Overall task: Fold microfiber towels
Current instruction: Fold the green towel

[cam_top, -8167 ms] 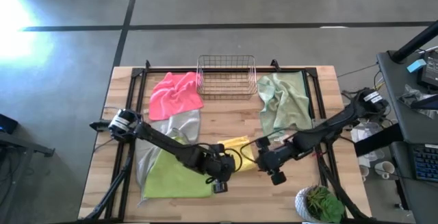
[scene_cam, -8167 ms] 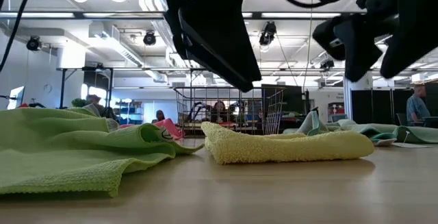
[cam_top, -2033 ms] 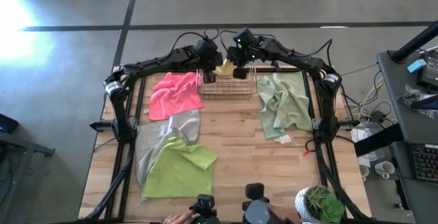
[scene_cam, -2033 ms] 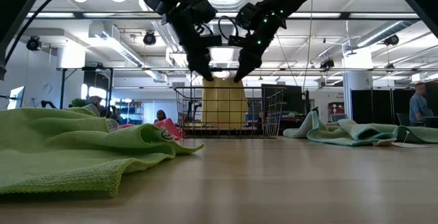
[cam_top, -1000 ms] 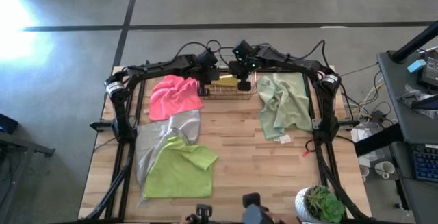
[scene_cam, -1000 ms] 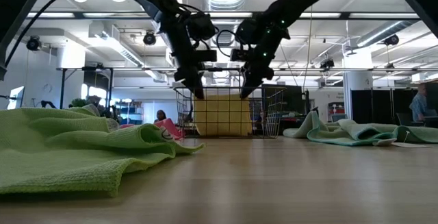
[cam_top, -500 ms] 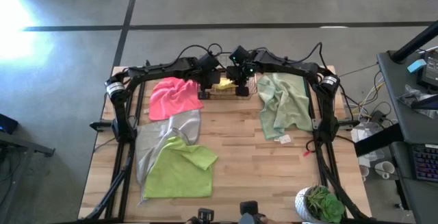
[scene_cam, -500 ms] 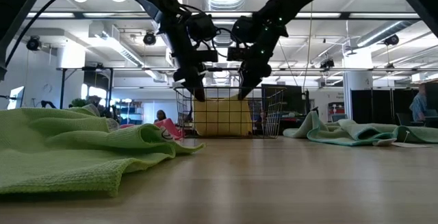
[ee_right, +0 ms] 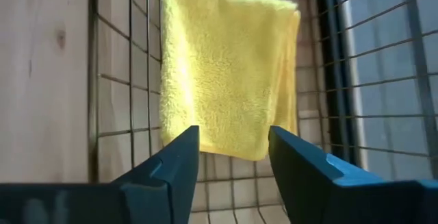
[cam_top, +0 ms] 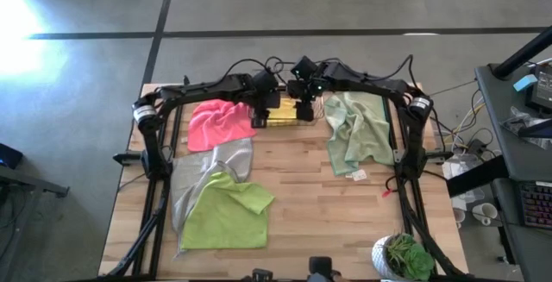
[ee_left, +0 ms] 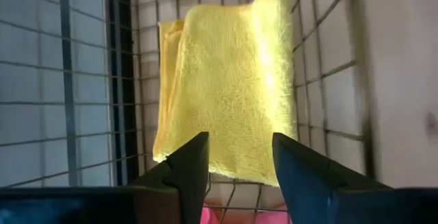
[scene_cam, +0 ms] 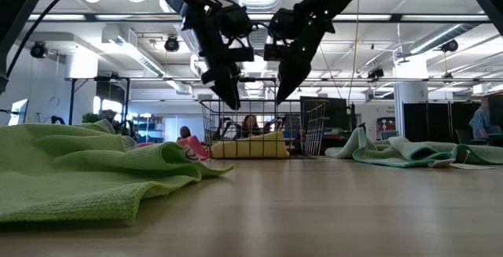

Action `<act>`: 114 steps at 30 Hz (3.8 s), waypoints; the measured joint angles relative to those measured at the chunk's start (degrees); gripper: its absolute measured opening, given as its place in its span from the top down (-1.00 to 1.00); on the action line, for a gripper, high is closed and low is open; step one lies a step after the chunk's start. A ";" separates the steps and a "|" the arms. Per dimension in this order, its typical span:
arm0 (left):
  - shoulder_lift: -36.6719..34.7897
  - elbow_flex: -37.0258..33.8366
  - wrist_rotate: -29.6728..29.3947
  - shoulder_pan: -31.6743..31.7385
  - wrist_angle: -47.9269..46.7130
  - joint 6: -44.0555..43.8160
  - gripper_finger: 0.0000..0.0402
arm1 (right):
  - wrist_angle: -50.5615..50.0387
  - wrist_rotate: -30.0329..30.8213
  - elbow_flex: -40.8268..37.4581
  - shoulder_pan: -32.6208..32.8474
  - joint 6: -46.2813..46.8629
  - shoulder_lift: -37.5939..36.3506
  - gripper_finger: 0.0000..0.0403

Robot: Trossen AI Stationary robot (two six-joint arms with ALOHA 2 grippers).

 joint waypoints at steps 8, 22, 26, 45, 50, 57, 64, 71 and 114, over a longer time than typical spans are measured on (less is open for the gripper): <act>-5.34 1.94 -0.28 0.31 -2.64 -9.19 0.27 | -1.60 0.44 0.00 -0.02 5.06 -6.18 0.22; -16.55 -1.46 4.11 -4.25 -13.99 -22.42 0.28 | -14.19 -6.40 -1.73 6.35 18.66 -14.36 0.30; -18.95 -6.22 7.66 -7.55 -12.43 -25.44 0.28 | -14.82 -7.10 -2.30 11.18 20.57 -14.27 0.31; -21.55 -26.39 11.26 -22.97 -8.44 -42.69 0.28 | -17.77 -7.21 -10.25 24.84 22.34 -14.20 0.40; -23.17 -28.46 11.22 -26.10 -9.71 -50.76 0.28 | -18.34 -8.05 -15.34 26.99 22.22 -15.42 0.41; -29.15 -28.12 8.01 -30.13 -16.90 -60.32 0.28 | -16.61 -9.62 -23.46 29.78 23.83 -20.04 0.48; -34.27 -29.69 2.90 -32.48 -21.71 -65.97 0.28 | -5.62 -9.62 -30.97 32.00 26.49 -24.54 0.56; -32.12 -31.96 1.09 -32.43 -18.65 -71.69 0.28 | 0.06 -9.62 -32.79 32.50 32.46 -25.81 0.61; -20.83 -33.64 -4.43 -36.98 -18.56 -74.81 0.28 | 15.17 -5.40 -30.84 32.44 49.52 -24.56 0.64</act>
